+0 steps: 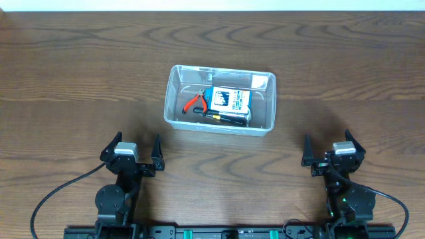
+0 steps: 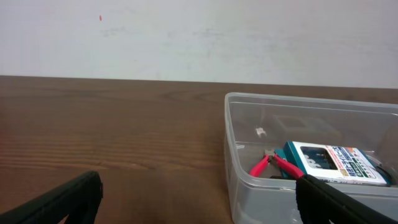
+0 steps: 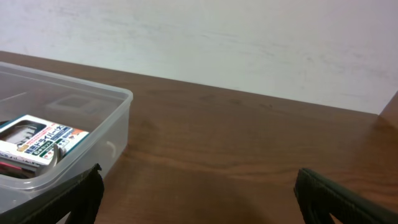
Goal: Pack container
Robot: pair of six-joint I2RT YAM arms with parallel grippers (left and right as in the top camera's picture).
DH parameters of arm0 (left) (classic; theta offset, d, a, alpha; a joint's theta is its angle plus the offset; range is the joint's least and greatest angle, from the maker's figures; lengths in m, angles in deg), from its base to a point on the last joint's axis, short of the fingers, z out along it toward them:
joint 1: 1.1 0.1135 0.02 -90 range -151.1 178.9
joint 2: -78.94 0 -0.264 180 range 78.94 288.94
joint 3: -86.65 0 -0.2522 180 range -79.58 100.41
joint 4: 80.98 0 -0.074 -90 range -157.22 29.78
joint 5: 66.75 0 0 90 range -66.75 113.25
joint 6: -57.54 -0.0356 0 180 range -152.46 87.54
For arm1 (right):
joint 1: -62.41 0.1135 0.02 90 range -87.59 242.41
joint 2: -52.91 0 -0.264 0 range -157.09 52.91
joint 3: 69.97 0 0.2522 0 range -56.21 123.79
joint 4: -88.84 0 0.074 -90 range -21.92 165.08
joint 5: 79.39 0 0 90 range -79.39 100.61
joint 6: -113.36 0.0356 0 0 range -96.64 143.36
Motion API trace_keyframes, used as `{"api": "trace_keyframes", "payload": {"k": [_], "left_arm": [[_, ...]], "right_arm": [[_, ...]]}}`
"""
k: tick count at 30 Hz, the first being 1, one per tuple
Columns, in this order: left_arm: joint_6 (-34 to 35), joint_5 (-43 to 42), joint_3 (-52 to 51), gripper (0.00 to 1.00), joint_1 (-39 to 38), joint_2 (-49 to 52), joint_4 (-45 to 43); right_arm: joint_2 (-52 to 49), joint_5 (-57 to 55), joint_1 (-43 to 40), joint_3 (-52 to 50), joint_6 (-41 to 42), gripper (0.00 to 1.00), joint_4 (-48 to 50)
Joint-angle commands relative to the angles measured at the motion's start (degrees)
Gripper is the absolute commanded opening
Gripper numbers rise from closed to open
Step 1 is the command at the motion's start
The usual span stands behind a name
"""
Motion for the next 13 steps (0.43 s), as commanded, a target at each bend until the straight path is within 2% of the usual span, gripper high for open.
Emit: {"api": "trace_keyframes", "payload": {"k": [1, 13], "left_arm": [[-0.2, -2.1, -0.8, 0.98, 0.3, -0.3, 2.2], [-0.2, -2.1, -0.8, 0.98, 0.3, -0.3, 2.2]], "right_arm": [[0.5, -0.3, 0.4, -0.1, 1.0, 0.99, -0.2], [0.5, -0.3, 0.4, -0.1, 1.0, 0.99, -0.2]]}}
